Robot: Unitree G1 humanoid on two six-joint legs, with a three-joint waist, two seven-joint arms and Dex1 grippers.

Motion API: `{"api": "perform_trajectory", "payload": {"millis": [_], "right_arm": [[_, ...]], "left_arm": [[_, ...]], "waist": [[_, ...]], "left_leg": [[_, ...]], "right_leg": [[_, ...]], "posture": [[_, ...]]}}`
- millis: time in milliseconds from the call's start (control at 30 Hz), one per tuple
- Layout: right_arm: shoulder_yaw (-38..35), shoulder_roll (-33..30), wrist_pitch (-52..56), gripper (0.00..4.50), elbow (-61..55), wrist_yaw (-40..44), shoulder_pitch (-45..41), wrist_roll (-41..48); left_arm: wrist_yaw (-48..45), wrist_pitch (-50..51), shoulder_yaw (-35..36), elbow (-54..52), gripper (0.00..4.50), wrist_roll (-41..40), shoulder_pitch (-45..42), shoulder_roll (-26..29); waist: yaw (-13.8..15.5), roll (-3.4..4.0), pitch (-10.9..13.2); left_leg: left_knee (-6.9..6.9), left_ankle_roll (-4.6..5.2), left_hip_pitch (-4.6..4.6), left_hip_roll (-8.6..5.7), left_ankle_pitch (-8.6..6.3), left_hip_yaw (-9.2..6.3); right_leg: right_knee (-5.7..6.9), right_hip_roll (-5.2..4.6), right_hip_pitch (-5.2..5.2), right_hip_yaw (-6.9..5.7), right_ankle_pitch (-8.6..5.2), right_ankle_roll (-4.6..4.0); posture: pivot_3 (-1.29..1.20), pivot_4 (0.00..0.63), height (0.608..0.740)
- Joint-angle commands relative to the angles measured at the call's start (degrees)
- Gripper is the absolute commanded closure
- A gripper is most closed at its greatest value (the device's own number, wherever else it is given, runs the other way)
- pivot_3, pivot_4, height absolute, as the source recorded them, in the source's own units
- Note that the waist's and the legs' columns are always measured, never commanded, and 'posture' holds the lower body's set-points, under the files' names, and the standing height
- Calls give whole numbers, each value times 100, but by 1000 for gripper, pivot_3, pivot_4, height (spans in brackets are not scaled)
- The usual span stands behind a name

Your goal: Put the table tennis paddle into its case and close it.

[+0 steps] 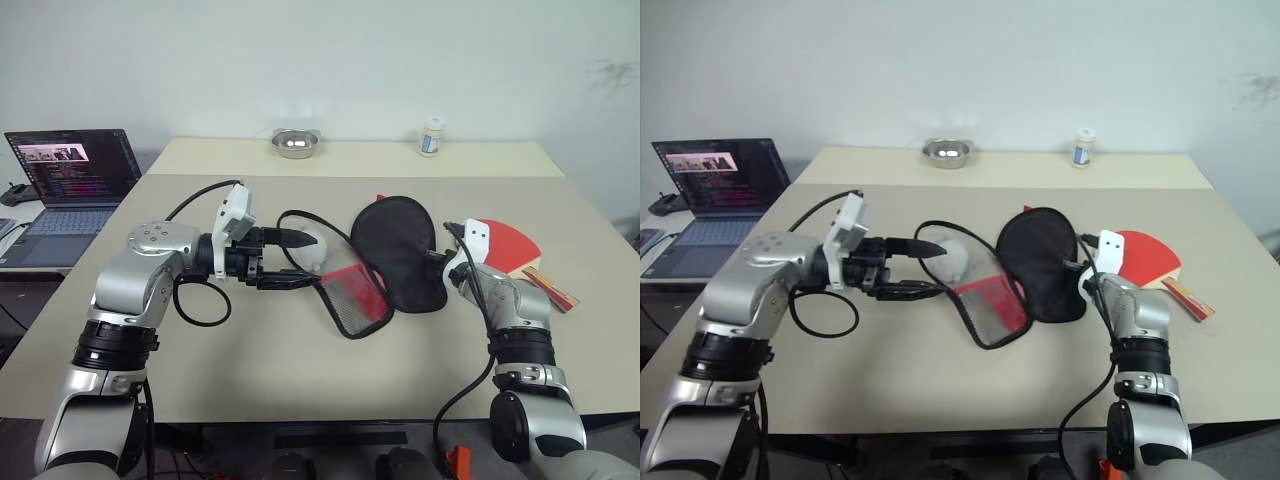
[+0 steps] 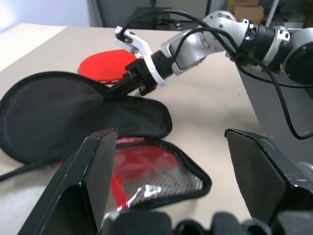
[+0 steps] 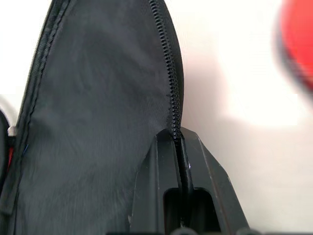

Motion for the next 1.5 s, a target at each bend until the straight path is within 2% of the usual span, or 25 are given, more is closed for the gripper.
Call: {"api": "perform_trajectory", "payload": {"millis": [33,300,400,567,667,767,933,1033,1233,1500], "right_arm": [[-278,-76,215,4475,-603,-251,179,136],[-308,109,644,4475,-1216,-427,491,356],[-335,198,613,3893,-1147,-495,394,407],[-116,1,620,2121,-1226,-319,406,315],[118,-384,675,1095,-1418,-38,485,247],[345,-1084,831,33,-1823,511,687,281],[381,-2374,1028,33,-2867,1909,1248,829],[461,-3053,700,33,-2760,2429,1484,639],[823,-3911,-462,33,-1293,3279,1574,-35],[1211,-3950,-1349,33,1279,3995,562,-564]], "left_arm": [[-102,-197,-2,92,675,40,-234,-38],[-185,-362,-65,327,675,134,-363,-168],[-212,-418,-78,402,675,166,-408,-200],[-211,-475,-77,441,675,171,-411,-215],[-192,-484,-75,418,675,173,-381,-227],[-157,-434,-68,320,675,137,-327,-241],[-52,-312,-60,99,675,65,-236,-274],[-21,-270,-118,-8,675,67,-217,-317],[-12,-226,-322,-64,675,109,-352,-555],[-83,-331,-428,181,675,196,-578,-674]], "waist": [[-3,0,0],[-14,1,1],[-17,1,1],[-20,2,1],[-9,5,3],[-5,6,4],[-2,7,5],[-16,7,5],[-10,4,6],[-28,6,16]], "left_leg": [[-1,0,0,0,0,0],[-2,0,1,1,0,0],[-2,0,1,1,0,0],[-3,0,0,1,0,0],[-3,1,-1,-1,0,0],[-4,1,-4,-2,-1,0],[-12,2,-6,-1,-2,-1],[-11,3,-3,0,-2,-1],[-2,3,4,-3,-1,0],[-4,3,4,-1,-1,6]], "right_leg": [[-1,0,0,0,0,0],[1,1,-1,1,0,0],[1,1,-1,1,-1,0],[-1,1,-2,2,-1,0],[-1,0,-2,2,-1,0],[-7,-1,-3,1,-1,1],[-17,0,-3,1,-3,4],[-15,2,-1,1,-4,5],[-15,3,8,3,-19,31],[-15,8,3,8,-5,6]], "posture": [[0,150,740],[0,150,740],[0,150,740],[0,150,740],[0,150,740],[0,150,740],[0,150,740],[0,150,740],[0,150,740],[0,150,740]]}}
